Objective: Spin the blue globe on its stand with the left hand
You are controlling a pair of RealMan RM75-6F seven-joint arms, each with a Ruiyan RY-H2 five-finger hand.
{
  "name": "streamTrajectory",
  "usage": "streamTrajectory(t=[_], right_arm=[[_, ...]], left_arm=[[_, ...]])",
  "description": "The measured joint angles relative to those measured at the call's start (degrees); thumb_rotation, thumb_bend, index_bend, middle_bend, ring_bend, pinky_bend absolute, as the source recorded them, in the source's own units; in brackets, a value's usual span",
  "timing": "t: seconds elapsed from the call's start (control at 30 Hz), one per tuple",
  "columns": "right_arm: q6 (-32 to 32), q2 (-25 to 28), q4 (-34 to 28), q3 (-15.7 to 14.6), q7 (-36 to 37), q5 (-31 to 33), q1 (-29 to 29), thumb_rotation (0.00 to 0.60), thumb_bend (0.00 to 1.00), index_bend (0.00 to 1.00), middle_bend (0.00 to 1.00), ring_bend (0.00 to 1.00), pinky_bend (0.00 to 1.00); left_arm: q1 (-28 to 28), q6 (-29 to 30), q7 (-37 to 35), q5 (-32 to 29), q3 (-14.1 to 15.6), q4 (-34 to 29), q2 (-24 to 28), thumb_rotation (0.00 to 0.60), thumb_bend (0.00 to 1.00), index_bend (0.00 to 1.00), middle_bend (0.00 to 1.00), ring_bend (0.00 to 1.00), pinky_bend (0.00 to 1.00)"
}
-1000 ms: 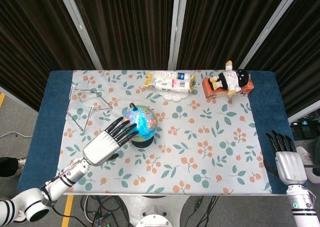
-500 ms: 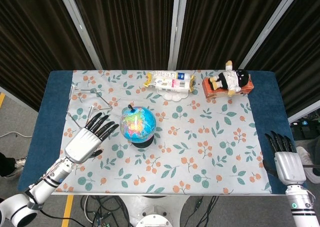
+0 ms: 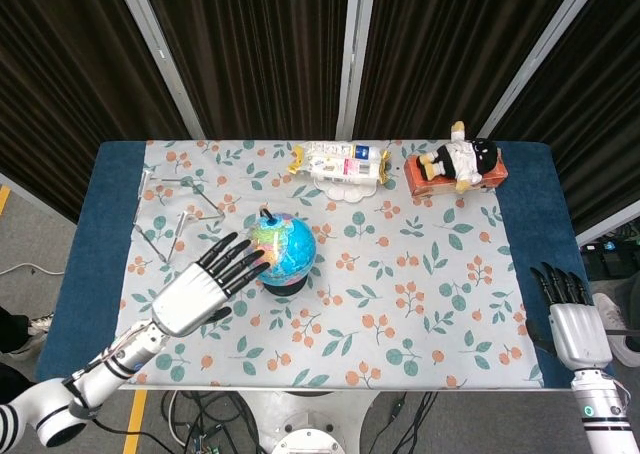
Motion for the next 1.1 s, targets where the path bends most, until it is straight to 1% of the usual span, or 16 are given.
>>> streamTrajectory(t=[0.17, 0.33, 0.6, 0.8, 1.1], right_arm=[[0.0, 0.1, 0.3, 0.0, 0.5, 0.0, -0.1, 0.600, 0.29, 0.00, 0.00, 0.00, 0.00], [0.1, 0.1, 0.6, 0.0, 1.1, 0.0, -0.1, 0.600, 0.29, 0.00, 0.00, 0.00, 0.00], [0.2, 0.3, 0.7, 0.1, 1.4, 0.0, -0.2, 0.600, 0.29, 0.00, 0.00, 0.00, 0.00], [0.2, 0.2, 0.7, 0.1, 1.3, -0.1, -0.2, 0.600, 0.29, 0.00, 0.00, 0.00, 0.00], [-0.1, 0.0, 0.6, 0.1, 0.8, -0.1, 0.0, 0.600, 0.29, 0.00, 0.00, 0.00, 0.00]], left_arm=[[-2.5, -2.9, 0.5, -0.5, -1.4, 0.4, -2.1, 0.600, 0.06, 0.08, 0.07, 0.00, 0.00], [-3.9, -4.7, 1.1, -1.5, -1.9, 1.2, -3.4, 0.600, 0.06, 0.08, 0.06, 0.00, 0.00], [-4.5, -5.9, 1.6, -3.0, -1.7, 1.7, -4.0, 0.600, 0.06, 0.08, 0.06, 0.00, 0.00], [-4.3, -6.7, 2.3, -4.2, -1.2, 1.1, -3.4, 0.600, 0.06, 0.08, 0.06, 0.00, 0.00], [-2.6, -5.3, 2.4, -4.9, 0.2, 0.3, -1.6, 0.600, 0.06, 0.08, 0.06, 0.00, 0.00]])
